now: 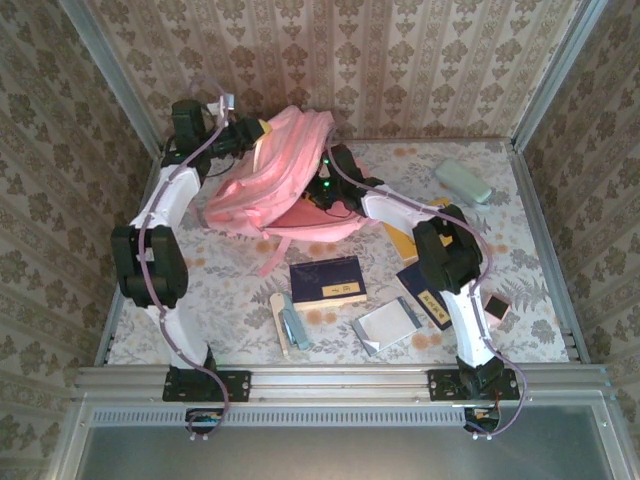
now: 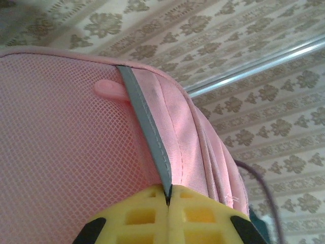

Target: Pack the student bag

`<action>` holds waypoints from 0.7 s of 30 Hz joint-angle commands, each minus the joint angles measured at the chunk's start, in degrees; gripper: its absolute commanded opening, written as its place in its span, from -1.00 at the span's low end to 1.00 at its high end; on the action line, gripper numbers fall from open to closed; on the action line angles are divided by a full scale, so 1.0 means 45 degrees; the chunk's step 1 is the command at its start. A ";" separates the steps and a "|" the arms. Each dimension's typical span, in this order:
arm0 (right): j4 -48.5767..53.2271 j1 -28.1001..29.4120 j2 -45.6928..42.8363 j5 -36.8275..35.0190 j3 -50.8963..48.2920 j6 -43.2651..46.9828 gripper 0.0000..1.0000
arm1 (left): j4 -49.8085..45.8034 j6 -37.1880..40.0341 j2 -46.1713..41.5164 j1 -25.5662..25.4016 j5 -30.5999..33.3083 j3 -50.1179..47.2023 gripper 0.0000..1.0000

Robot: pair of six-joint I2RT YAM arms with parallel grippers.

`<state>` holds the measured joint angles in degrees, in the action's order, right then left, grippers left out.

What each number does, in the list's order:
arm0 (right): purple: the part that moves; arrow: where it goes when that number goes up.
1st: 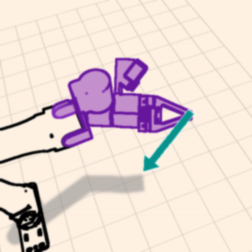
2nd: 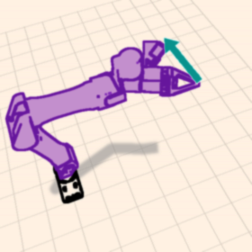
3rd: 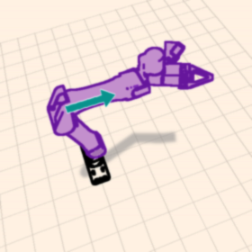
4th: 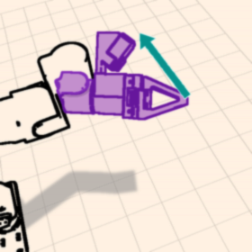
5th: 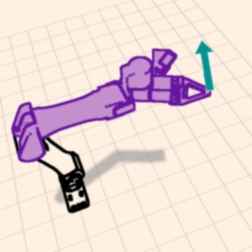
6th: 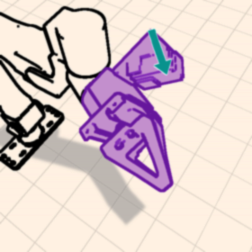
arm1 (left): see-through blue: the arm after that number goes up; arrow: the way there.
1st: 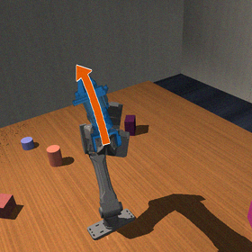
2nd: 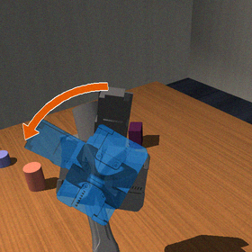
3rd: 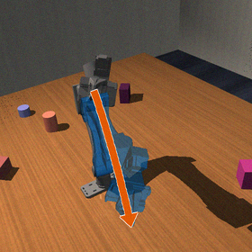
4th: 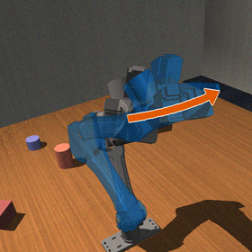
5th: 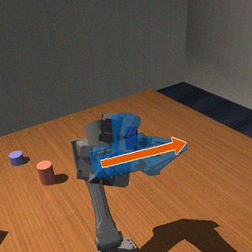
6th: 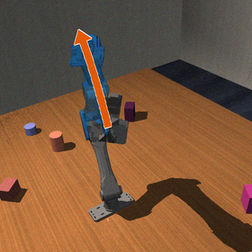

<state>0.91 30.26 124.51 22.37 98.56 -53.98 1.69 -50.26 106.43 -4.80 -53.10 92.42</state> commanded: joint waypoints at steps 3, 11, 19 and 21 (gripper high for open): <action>0.1441 -0.0239 -0.2692 -0.0852 -0.1359 0.2453 0.43 | -0.0217 0.1446 -0.1405 0.0202 0.1118 -0.0274 -1.00; 0.4604 0.0539 -0.6148 -0.2461 -0.4139 0.5317 0.47 | 0.0101 0.1354 -0.1230 0.0089 0.1816 -0.1278 -1.00; 0.8471 0.4318 -0.6729 -0.3660 -0.5063 0.6479 0.67 | -0.0149 0.1983 -0.1501 -0.0007 0.2766 -0.2290 -1.00; 0.8849 0.5154 -0.6372 -0.3772 -0.4763 0.6413 0.68 | 0.0223 0.1473 -0.1430 0.0050 0.2629 -0.2397 -1.00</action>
<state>32.32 50.00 94.50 8.91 76.42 -27.49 -1.19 -43.70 103.33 -5.21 -42.57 81.93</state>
